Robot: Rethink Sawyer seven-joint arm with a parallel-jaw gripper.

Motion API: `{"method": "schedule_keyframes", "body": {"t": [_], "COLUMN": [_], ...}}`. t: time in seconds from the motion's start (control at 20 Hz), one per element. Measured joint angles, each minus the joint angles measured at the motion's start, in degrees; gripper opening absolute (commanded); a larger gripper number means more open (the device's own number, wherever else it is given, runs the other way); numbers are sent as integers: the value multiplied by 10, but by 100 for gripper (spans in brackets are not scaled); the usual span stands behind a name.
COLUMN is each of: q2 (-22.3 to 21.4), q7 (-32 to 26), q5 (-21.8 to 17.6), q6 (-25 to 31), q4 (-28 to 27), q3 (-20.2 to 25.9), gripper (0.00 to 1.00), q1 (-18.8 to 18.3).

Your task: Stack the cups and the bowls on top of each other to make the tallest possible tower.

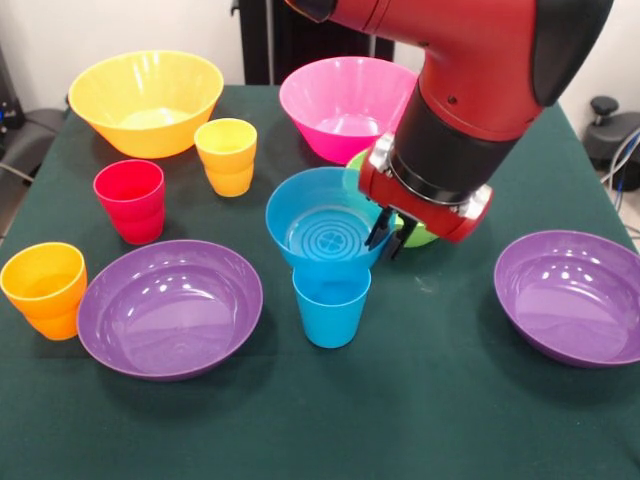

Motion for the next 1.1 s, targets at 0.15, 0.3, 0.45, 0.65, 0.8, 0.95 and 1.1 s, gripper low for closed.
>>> {"method": "schedule_keyframes", "body": {"t": [0.15,0.3,0.45,0.65,0.8,0.95,1.1], "q2": [5,11,15,15,15,15,15], "q7": [0,0,0,0,0,0,0], "q5": [-1,-1,-1,-1,-1,-1,-1], "q6": [0,0,0,0,0,0,0], "q4": [-6,-14,-17,-18,-17,-18,-18], "q3": [0,0,1,1,1,1,1], "gripper": [0,0,0,0,0,0,0], "q1": [0,0,0,0,0,0,0]}}
